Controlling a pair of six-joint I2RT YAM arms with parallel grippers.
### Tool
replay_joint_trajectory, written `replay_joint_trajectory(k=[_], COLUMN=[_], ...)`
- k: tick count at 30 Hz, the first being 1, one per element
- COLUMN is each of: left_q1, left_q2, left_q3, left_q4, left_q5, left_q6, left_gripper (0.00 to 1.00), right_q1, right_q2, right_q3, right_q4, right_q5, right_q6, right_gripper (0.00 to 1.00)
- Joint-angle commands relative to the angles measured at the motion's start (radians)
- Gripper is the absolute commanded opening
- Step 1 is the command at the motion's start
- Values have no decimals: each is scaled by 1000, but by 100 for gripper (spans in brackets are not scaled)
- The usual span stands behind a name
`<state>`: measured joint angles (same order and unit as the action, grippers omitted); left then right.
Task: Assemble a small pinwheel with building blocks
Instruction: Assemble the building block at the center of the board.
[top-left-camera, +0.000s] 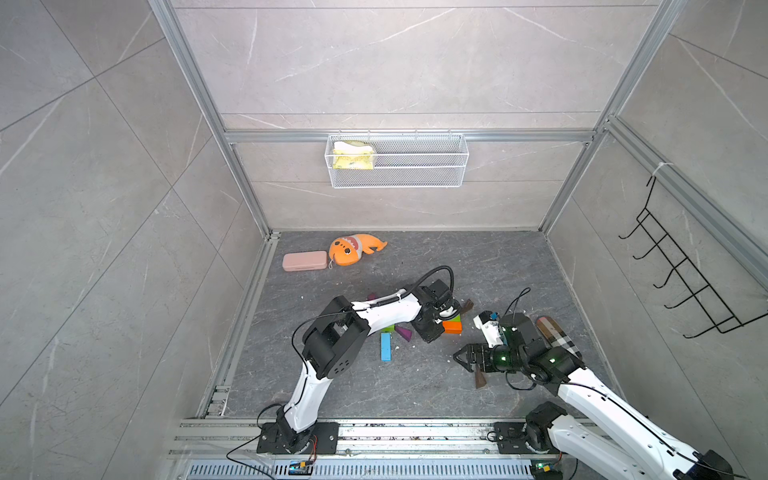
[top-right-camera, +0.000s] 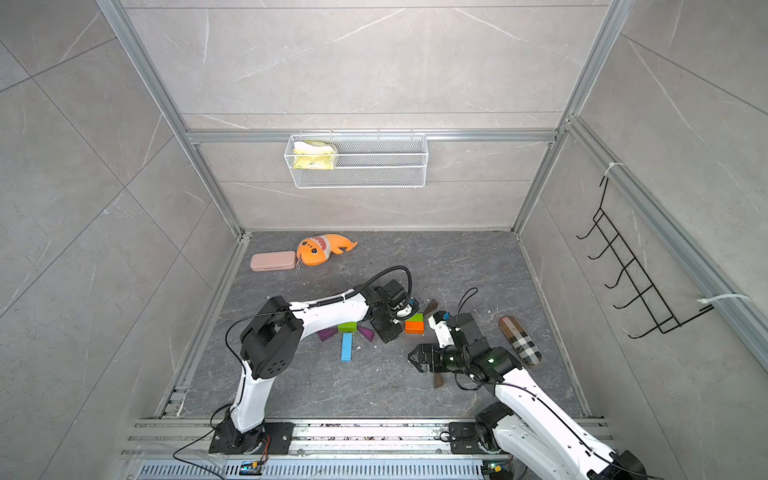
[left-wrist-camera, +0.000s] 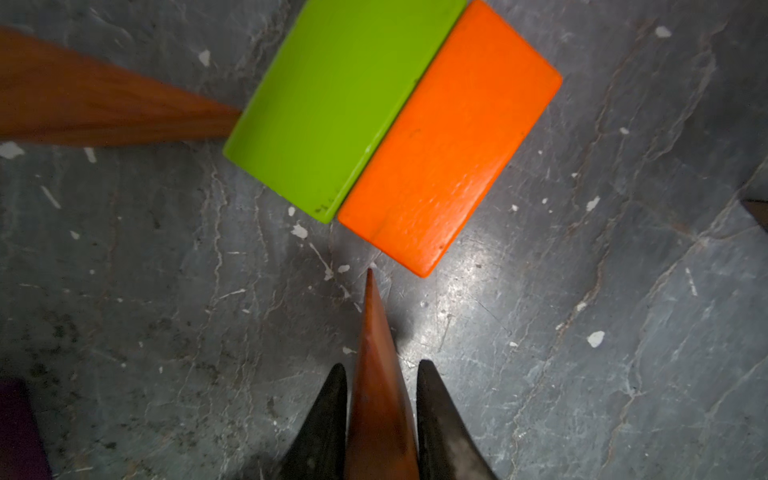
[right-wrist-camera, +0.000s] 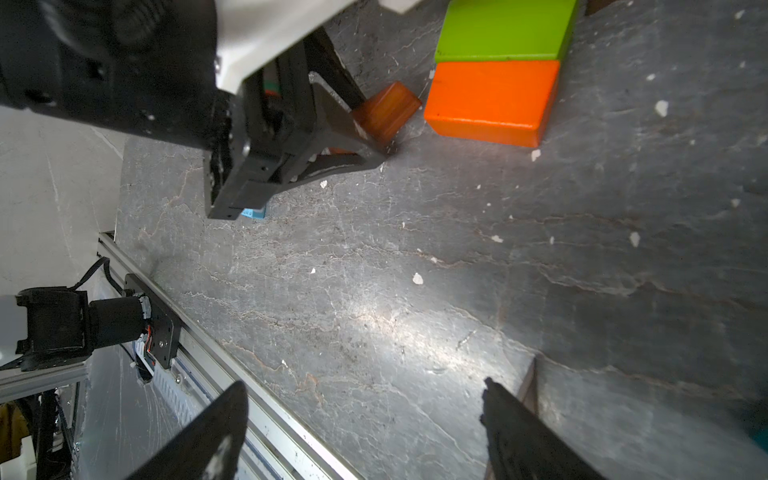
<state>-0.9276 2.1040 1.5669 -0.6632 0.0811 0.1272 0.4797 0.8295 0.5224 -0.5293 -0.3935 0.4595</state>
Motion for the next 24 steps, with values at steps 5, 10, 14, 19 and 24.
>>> replay_joint_trajectory(k=[5, 10, 14, 19, 24], left_q1=[-7, -8, -9, -12, -19], left_q2=[19, 24, 25, 38, 39], left_q3=[41, 48, 52, 69, 72], left_q4=[-30, -33, -32, -47, -53], left_q5=[4, 2, 0, 0, -20], left_q6=[35, 38, 48, 58, 64], left_gripper=[15, 18, 22, 24, 30], right_q1=[5, 6, 6, 5, 5], right_q2=[7, 12, 16, 16, 18], right_q3=[-9, -9, -7, -9, -9], right_q4=[-3, -2, 0, 2, 2], right_q5=[-11, -13, -16, -18, -19], right_q6=[-12, -12, -13, -13, -13], right_gripper=[88, 88, 88, 88, 88])
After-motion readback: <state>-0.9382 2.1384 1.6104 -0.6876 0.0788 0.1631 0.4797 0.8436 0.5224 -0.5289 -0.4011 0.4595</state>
